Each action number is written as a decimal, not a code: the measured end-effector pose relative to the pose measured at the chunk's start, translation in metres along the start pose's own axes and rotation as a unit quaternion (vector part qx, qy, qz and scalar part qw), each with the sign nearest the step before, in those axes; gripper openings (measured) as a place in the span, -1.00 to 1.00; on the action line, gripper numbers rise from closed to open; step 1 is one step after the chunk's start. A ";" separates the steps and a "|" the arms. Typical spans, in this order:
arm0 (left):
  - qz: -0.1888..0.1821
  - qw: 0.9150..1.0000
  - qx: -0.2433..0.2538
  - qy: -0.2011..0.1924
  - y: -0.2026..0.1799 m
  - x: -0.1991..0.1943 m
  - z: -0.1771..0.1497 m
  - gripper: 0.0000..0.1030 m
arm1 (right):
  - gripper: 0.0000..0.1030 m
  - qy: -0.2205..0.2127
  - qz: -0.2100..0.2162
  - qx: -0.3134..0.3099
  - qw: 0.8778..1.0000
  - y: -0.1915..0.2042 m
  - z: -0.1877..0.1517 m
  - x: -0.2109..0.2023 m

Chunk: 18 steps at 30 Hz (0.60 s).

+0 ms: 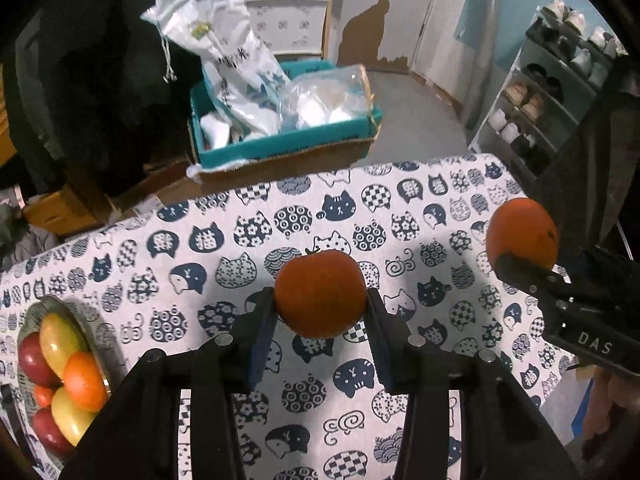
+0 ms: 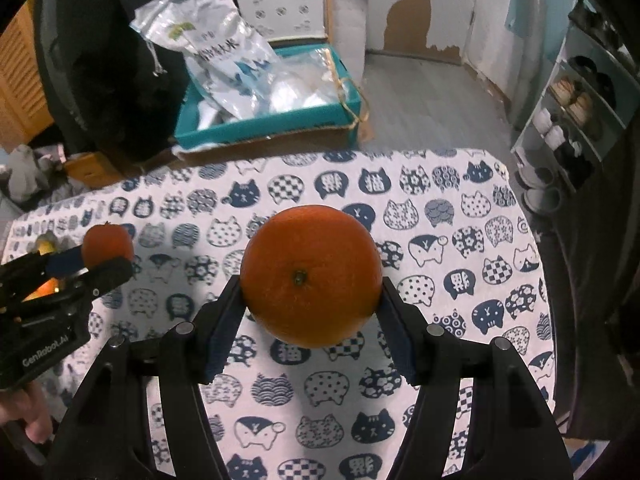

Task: Organize fruits
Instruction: 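Lift both oranges and carry them toward the green bowl with both tools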

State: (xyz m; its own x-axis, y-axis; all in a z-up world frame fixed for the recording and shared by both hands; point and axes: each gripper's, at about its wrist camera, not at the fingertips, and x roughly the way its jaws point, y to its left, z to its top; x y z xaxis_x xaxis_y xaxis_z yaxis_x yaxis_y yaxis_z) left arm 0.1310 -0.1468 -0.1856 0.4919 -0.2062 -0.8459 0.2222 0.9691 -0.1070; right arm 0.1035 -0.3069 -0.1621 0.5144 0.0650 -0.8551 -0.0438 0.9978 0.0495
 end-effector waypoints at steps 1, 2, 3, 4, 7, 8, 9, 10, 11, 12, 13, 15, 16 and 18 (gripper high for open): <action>0.000 1.000 0.001 -0.006 0.000 -0.006 0.000 -0.15 | 0.26 -0.005 0.002 -0.002 1.000 0.002 0.001 -0.004; 0.001 1.000 0.002 -0.012 0.001 -0.013 0.000 -0.15 | 0.26 -0.009 0.004 -0.004 1.000 0.005 0.002 -0.009; 0.000 1.000 0.002 -0.016 0.001 -0.018 0.000 -0.15 | 0.26 -0.014 0.005 -0.006 1.000 0.007 0.003 -0.013; -0.002 1.000 0.002 -0.020 0.002 -0.024 -0.001 -0.15 | 0.26 -0.018 0.007 -0.008 1.000 0.008 0.003 -0.017; 0.001 0.999 0.006 -0.034 0.002 -0.041 -0.001 -0.15 | 0.26 -0.031 0.010 -0.014 0.999 0.015 0.005 -0.029; 0.001 0.999 0.006 -0.039 0.002 -0.046 -0.001 -0.15 | 0.26 -0.035 0.011 -0.016 0.999 0.017 0.005 -0.033; -0.001 0.999 0.005 -0.042 0.003 -0.051 -0.002 -0.15 | 0.26 -0.038 0.013 -0.019 0.999 0.020 0.005 -0.036; -0.003 0.999 0.003 -0.047 0.005 -0.058 -0.003 -0.15 | 0.26 -0.041 0.015 -0.021 0.999 0.022 0.005 -0.040; -0.003 0.999 0.002 -0.050 0.006 -0.064 -0.004 -0.15 | 0.26 -0.044 0.016 -0.024 0.999 0.025 0.005 -0.043; -0.004 0.999 0.001 -0.053 0.008 -0.069 -0.004 -0.15 | 0.26 -0.048 0.018 -0.028 0.998 0.028 0.005 -0.047; -0.004 0.998 0.000 -0.057 0.009 -0.074 -0.005 -0.15 | 0.26 -0.052 0.021 -0.034 0.998 0.033 0.005 -0.051; -0.004 0.998 -0.003 -0.062 0.012 -0.082 -0.007 -0.15 | 0.26 -0.057 0.024 -0.042 0.997 0.040 0.005 -0.057; -0.005 0.998 -0.005 -0.065 0.014 -0.087 -0.008 -0.15 | 0.26 -0.061 0.027 -0.048 0.997 0.045 0.004 -0.061; -0.006 0.997 -0.008 -0.070 0.016 -0.096 -0.011 -0.15 | 0.26 -0.064 0.033 -0.054 0.996 0.051 0.004 -0.066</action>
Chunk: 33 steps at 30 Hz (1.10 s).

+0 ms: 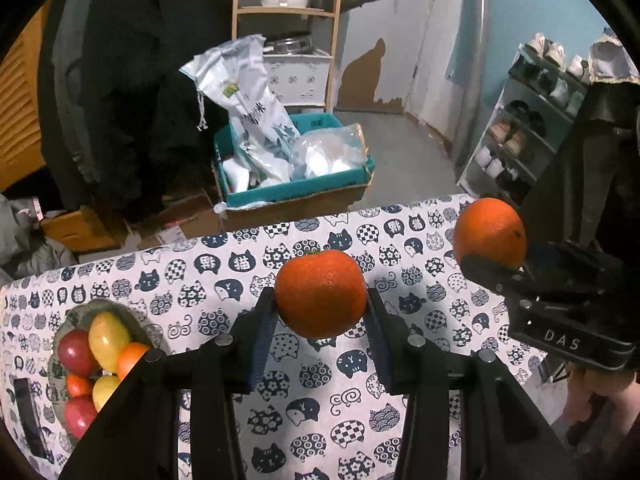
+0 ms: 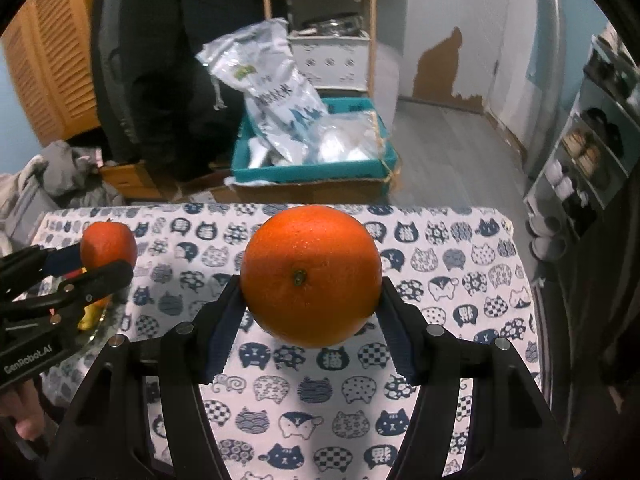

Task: Organize fruits
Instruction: 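Lift both oranges and carry them toward the green bowl with both tools, then lower the orange into the bowl with left tool while right tool lowers its orange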

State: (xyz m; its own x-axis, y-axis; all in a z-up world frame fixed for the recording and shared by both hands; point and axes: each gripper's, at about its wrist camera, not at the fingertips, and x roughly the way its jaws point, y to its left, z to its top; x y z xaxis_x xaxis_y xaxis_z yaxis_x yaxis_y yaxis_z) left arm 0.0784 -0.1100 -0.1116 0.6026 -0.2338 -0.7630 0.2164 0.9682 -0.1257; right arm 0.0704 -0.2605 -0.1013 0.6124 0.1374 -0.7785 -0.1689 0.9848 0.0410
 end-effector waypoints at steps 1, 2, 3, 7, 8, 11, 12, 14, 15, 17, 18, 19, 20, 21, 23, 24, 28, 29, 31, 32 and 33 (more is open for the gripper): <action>0.001 1.000 0.000 -0.003 0.002 -0.005 -0.001 -0.15 | 0.26 -0.003 0.007 -0.002 1.000 0.004 0.001 -0.003; 0.002 1.000 0.000 -0.005 0.003 -0.008 -0.002 -0.15 | 0.26 -0.004 0.012 -0.004 1.000 0.008 0.002 -0.004; 0.002 1.000 0.000 -0.008 0.005 -0.013 -0.003 -0.15 | 0.26 -0.004 0.015 -0.005 1.000 0.010 0.002 -0.005; 0.010 1.000 -0.004 -0.020 0.017 -0.030 -0.006 -0.15 | 0.26 -0.010 0.026 -0.020 0.999 0.026 0.005 -0.011; 0.012 1.000 -0.005 -0.022 0.019 -0.033 -0.007 -0.14 | 0.26 -0.013 0.029 -0.024 0.999 0.031 0.006 -0.013; 0.019 0.999 -0.014 -0.030 0.031 -0.044 -0.009 -0.15 | 0.26 -0.018 0.037 -0.033 0.999 0.041 0.008 -0.017; 0.022 0.999 -0.016 -0.031 0.035 -0.046 -0.009 -0.14 | 0.26 -0.019 0.040 -0.036 0.998 0.045 0.010 -0.018; 0.029 0.999 -0.021 -0.036 0.044 -0.051 -0.010 -0.14 | 0.26 -0.022 0.045 -0.043 0.998 0.054 0.012 -0.020; 0.034 0.998 -0.022 -0.038 0.047 -0.054 -0.010 -0.15 | 0.26 -0.023 0.048 -0.045 0.998 0.057 0.013 -0.021; 0.042 0.998 -0.029 -0.040 0.058 -0.058 -0.012 -0.15 | 0.26 -0.025 0.054 -0.052 0.997 0.066 0.016 -0.022; 0.042 0.998 -0.033 -0.040 0.062 -0.059 -0.013 -0.15 | 0.26 -0.026 0.058 -0.056 0.996 0.071 0.018 -0.022; 0.043 0.998 -0.038 -0.040 0.066 -0.060 -0.013 -0.15 | 0.26 -0.026 0.061 -0.058 0.996 0.075 0.019 -0.022; 0.045 0.997 -0.043 -0.039 0.070 -0.061 -0.014 -0.15 | 0.26 -0.027 0.064 -0.061 0.996 0.079 0.020 -0.022; 0.047 0.997 -0.047 -0.039 0.075 -0.062 -0.015 -0.14 | 0.26 -0.028 0.068 -0.064 0.995 0.084 0.021 -0.021; 0.053 0.996 -0.052 -0.041 0.083 -0.064 -0.016 -0.15 | 0.26 -0.027 0.074 -0.071 0.994 0.092 0.024 -0.020; 0.057 0.996 -0.055 -0.040 0.088 -0.065 -0.018 -0.15 | 0.26 -0.026 0.077 -0.075 0.994 0.097 0.025 -0.018; 0.065 0.995 -0.070 -0.041 0.105 -0.070 -0.022 -0.15 | 0.26 -0.022 0.089 -0.086 0.992 0.116 0.029 -0.012; 0.068 0.994 -0.075 -0.041 0.110 -0.071 -0.024 -0.15 | 0.26 -0.020 0.092 -0.090 0.991 0.122 0.030 -0.009; 0.072 0.993 -0.082 -0.040 0.118 -0.073 -0.026 -0.15 | 0.26 -0.019 0.097 -0.096 0.990 0.133 0.032 -0.007; 0.075 0.992 -0.088 -0.040 0.124 -0.074 -0.028 -0.14 | 0.26 -0.018 0.100 -0.100 0.990 0.137 0.033 -0.006; 0.077 0.992 -0.092 -0.040 0.128 -0.075 -0.029 -0.14 | 0.26 -0.017 0.103 -0.103 0.989 0.143 0.033 -0.005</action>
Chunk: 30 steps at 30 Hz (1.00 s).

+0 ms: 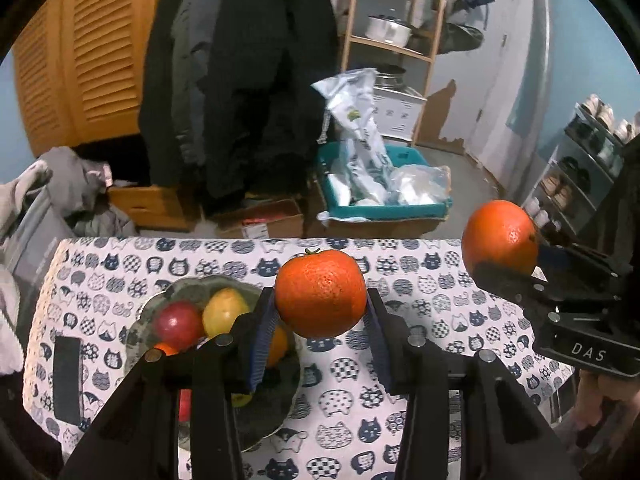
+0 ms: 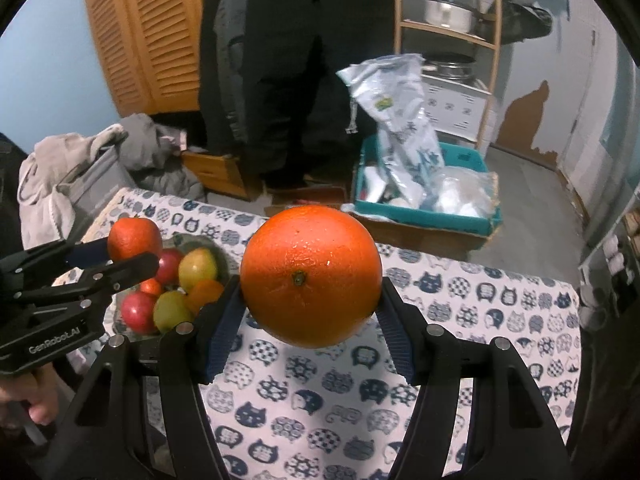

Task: Organize fruits
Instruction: 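Lower the orange into the bowl with left tool while right tool lowers its orange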

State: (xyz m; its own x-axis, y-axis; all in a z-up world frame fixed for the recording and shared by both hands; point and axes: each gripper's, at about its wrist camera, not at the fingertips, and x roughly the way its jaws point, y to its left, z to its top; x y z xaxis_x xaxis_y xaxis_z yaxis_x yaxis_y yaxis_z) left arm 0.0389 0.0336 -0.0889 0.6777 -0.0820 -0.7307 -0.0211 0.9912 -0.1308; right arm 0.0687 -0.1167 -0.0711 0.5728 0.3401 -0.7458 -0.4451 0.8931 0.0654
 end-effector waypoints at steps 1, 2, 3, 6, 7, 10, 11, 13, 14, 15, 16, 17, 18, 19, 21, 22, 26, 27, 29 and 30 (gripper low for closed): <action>0.002 1.000 -0.004 0.000 0.005 -0.001 -0.001 -0.15 | 0.26 0.001 0.002 -0.002 1.000 0.004 0.001 0.002; 0.004 1.000 -0.006 0.000 0.008 -0.001 -0.001 -0.14 | 0.26 0.002 0.007 -0.006 1.000 0.009 0.003 0.005; 0.007 1.000 -0.009 0.001 0.014 -0.001 -0.002 -0.14 | 0.26 0.003 0.009 -0.008 1.000 0.012 0.003 0.006; 0.015 1.000 -0.019 0.003 0.028 -0.001 -0.005 -0.14 | 0.26 0.010 0.019 -0.017 1.000 0.026 0.008 0.015; 0.017 1.000 -0.024 0.006 0.033 0.000 -0.006 -0.14 | 0.26 0.012 0.022 -0.020 0.999 0.030 0.009 0.018; 0.022 0.999 -0.034 0.013 0.047 0.002 -0.010 -0.14 | 0.26 0.019 0.030 -0.027 0.999 0.042 0.011 0.027; 0.024 0.999 -0.038 0.014 0.051 0.002 -0.011 -0.14 | 0.26 0.021 0.034 -0.030 0.999 0.047 0.012 0.031; 0.027 0.999 -0.043 0.017 0.059 0.003 -0.013 -0.14 | 0.26 0.025 0.039 -0.034 0.998 0.054 0.012 0.037; 0.029 0.998 -0.046 0.019 0.062 0.004 -0.014 -0.14 | 0.26 0.027 0.041 -0.037 0.998 0.058 0.012 0.039; 0.031 0.998 -0.049 0.020 0.066 0.004 -0.016 -0.14 | 0.26 0.030 0.043 -0.041 0.998 0.063 0.012 0.043; 0.033 0.998 -0.051 0.021 0.070 0.005 -0.017 -0.14 | 0.26 0.033 0.045 -0.044 0.997 0.068 0.013 0.047; 0.034 0.998 -0.053 0.022 0.073 0.006 -0.018 -0.14 | 0.26 0.035 0.047 -0.046 0.997 0.070 0.013 0.049; 0.037 0.998 -0.055 0.023 0.076 0.007 -0.019 -0.14 | 0.26 0.039 0.048 -0.048 0.997 0.074 0.013 0.053; 0.039 0.997 -0.057 0.026 0.080 0.008 -0.020 -0.14 | 0.26 0.043 0.050 -0.051 0.996 0.078 0.013 0.057; 0.042 0.997 -0.064 0.033 0.089 0.013 -0.023 -0.14 | 0.26 0.051 0.055 -0.054 0.996 0.084 0.012 0.065; 0.043 0.996 -0.067 0.037 0.093 0.015 -0.025 -0.14 | 0.26 0.053 0.057 -0.055 0.995 0.086 0.012 0.068; 0.046 0.994 -0.079 0.057 0.109 0.028 -0.034 -0.14 | 0.26 0.069 0.065 -0.060 0.994 0.098 0.011 0.084; 0.047 0.994 -0.081 0.061 0.112 0.031 -0.036 -0.14 | 0.26 0.071 0.066 -0.062 0.993 0.101 0.011 0.086; 0.047 0.993 -0.086 0.070 0.119 0.037 -0.041 -0.14 | 0.26 0.078 0.068 -0.067 0.992 0.107 0.010 0.093; 0.047 0.992 -0.087 0.073 0.121 0.039 -0.043 -0.14 | 0.26 0.081 0.069 -0.070 0.992 0.110 0.010 0.096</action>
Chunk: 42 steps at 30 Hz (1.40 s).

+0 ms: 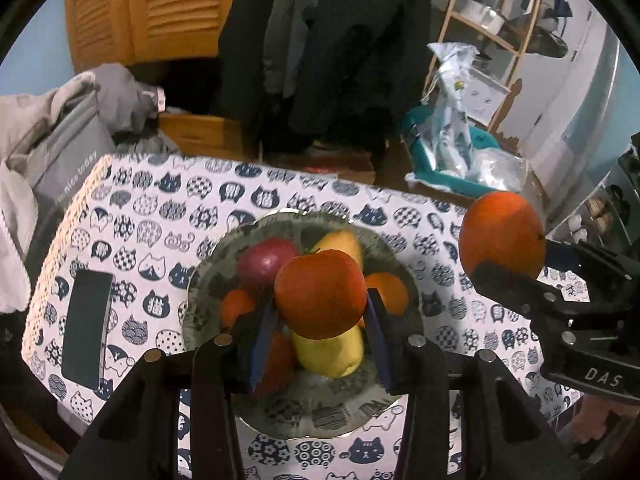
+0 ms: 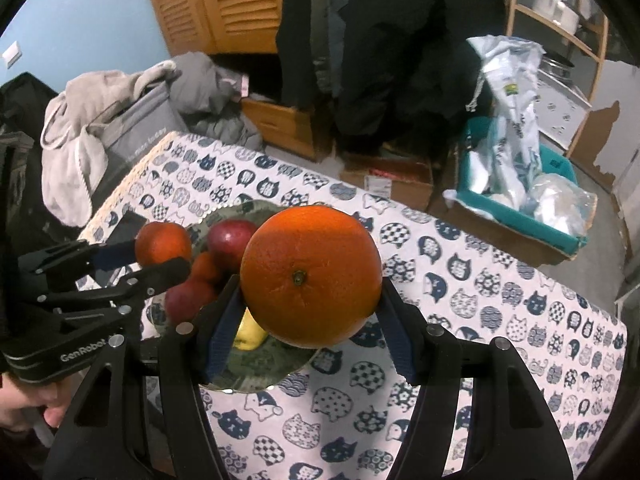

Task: Organize fruits
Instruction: 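Lower the orange into the bowl with left tool while right tool lowers its orange, then open both tools to release the oranges and withdraw from the bowl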

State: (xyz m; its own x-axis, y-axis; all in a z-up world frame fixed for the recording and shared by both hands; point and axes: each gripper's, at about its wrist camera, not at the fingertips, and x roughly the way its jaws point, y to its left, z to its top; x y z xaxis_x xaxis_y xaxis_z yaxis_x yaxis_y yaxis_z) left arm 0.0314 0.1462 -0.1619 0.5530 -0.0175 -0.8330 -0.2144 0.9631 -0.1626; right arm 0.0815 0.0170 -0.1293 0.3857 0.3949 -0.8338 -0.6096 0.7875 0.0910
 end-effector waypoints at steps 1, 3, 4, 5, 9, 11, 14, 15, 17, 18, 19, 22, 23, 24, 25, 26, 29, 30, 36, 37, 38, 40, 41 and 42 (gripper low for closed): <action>0.001 1.000 -0.001 0.005 0.003 0.003 -0.001 -0.14 | 0.26 0.003 0.001 -0.002 1.000 0.002 0.000 0.004; 0.000 1.000 -0.002 0.011 0.007 0.008 -0.004 -0.14 | 0.26 0.011 0.003 -0.006 1.000 0.007 0.001 0.011; 0.001 1.000 -0.003 0.013 0.010 0.010 -0.006 -0.14 | 0.26 0.014 0.003 -0.008 1.000 0.008 0.001 0.015; 0.002 1.000 -0.003 0.016 0.012 0.013 -0.007 -0.14 | 0.26 0.017 0.004 -0.009 1.000 0.009 0.001 0.018; 0.003 0.999 -0.013 0.032 0.023 0.025 -0.010 -0.14 | 0.26 0.029 0.007 -0.010 0.999 0.014 0.001 0.030; 0.003 0.999 -0.018 0.039 0.026 0.030 -0.010 -0.14 | 0.26 0.034 0.008 -0.012 0.999 0.016 0.001 0.034; -0.001 0.999 -0.020 0.046 0.028 0.036 -0.010 -0.13 | 0.26 0.041 0.010 -0.014 0.999 0.018 0.000 0.040; 0.000 0.999 -0.019 0.050 0.029 0.038 -0.011 -0.09 | 0.26 0.043 0.010 -0.015 0.999 0.019 -0.001 0.042; -0.001 0.998 -0.016 0.054 0.028 0.040 -0.012 0.12 | 0.26 0.048 0.011 -0.016 0.999 0.020 -0.002 0.045; 0.001 0.999 -0.015 0.052 0.028 0.040 -0.012 0.26 | 0.26 0.051 0.012 -0.016 0.998 0.020 -0.003 0.047; 0.004 0.999 -0.014 0.049 0.028 0.039 -0.012 0.30 | 0.26 0.054 0.013 -0.016 0.998 0.020 -0.003 0.049; 0.010 0.999 -0.014 0.050 0.032 0.037 -0.014 0.37 | 0.26 0.063 0.016 -0.017 0.998 0.020 -0.005 0.054; 0.011 0.999 -0.016 0.051 0.034 0.036 -0.015 0.37 | 0.26 0.065 0.017 -0.017 0.998 0.020 -0.006 0.056; 0.012 0.998 -0.018 0.052 0.037 0.036 -0.017 0.37 | 0.26 0.068 0.019 -0.016 0.997 0.020 -0.007 0.058; 0.015 0.998 -0.021 0.055 0.040 0.036 -0.018 0.37 | 0.27 0.072 0.021 -0.016 0.997 0.020 -0.008 0.060; 0.018 0.998 -0.027 0.061 0.044 0.035 -0.020 0.37 | 0.27 0.075 0.022 -0.015 0.997 0.021 -0.008 0.061; 0.022 0.997 -0.034 0.065 0.051 0.032 -0.025 0.37 | 0.27 0.090 0.029 -0.017 0.995 0.024 -0.013 0.068; 0.026 0.997 -0.035 0.066 0.052 0.031 -0.026 0.37 | 0.27 0.093 0.031 -0.018 0.995 0.025 -0.014 0.070; 0.034 0.996 -0.038 0.070 0.058 0.027 -0.031 0.37 | 0.31 0.121 0.036 -0.031 0.992 0.035 -0.021 0.083; 0.035 0.996 -0.040 0.070 0.059 0.026 -0.031 0.37 | 0.31 0.125 0.036 -0.032 0.991 0.037 -0.023 0.084; 0.037 0.996 -0.042 0.070 0.061 0.024 -0.031 0.37 | 0.31 0.129 0.035 -0.033 0.991 0.037 -0.024 0.087; 0.037 0.996 -0.045 0.068 0.063 0.022 -0.031 0.37 | 0.33 0.128 0.036 -0.034 0.991 0.038 -0.025 0.088; 0.036 0.996 -0.047 0.067 0.064 0.021 -0.031 0.37 | 0.35 0.124 0.039 -0.033 0.991 0.039 -0.025 0.087; 0.037 0.996 -0.048 0.066 0.065 0.020 -0.031 0.37 | 0.38 0.119 0.039 -0.030 0.992 0.038 -0.023 0.084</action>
State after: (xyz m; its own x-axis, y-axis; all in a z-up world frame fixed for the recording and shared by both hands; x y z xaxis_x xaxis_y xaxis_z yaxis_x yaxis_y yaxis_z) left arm 0.0031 0.1999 -0.2054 0.4241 0.0104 -0.9056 -0.3300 0.9330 -0.1438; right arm 0.0744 0.0695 -0.2084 0.1663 0.3247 -0.9311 -0.6740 0.7267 0.1331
